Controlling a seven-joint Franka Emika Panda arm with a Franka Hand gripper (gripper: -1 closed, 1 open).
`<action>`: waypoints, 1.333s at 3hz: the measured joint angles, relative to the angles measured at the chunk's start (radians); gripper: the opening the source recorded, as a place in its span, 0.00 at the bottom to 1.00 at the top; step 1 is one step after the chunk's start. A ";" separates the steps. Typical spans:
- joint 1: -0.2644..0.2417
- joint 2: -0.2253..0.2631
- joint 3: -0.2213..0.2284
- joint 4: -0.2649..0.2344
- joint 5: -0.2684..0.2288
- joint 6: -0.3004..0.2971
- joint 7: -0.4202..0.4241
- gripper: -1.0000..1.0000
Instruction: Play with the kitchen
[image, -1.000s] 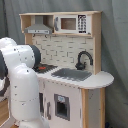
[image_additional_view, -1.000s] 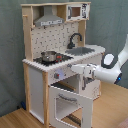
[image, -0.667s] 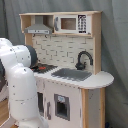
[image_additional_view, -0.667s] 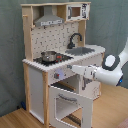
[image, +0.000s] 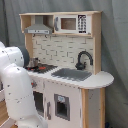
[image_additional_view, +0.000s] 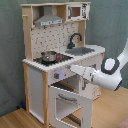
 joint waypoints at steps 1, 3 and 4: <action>0.012 -0.035 0.000 0.022 0.002 -0.029 0.124 1.00; 0.074 -0.080 0.002 0.063 0.030 -0.117 0.327 1.00; 0.122 -0.111 0.002 0.111 0.067 -0.152 0.396 1.00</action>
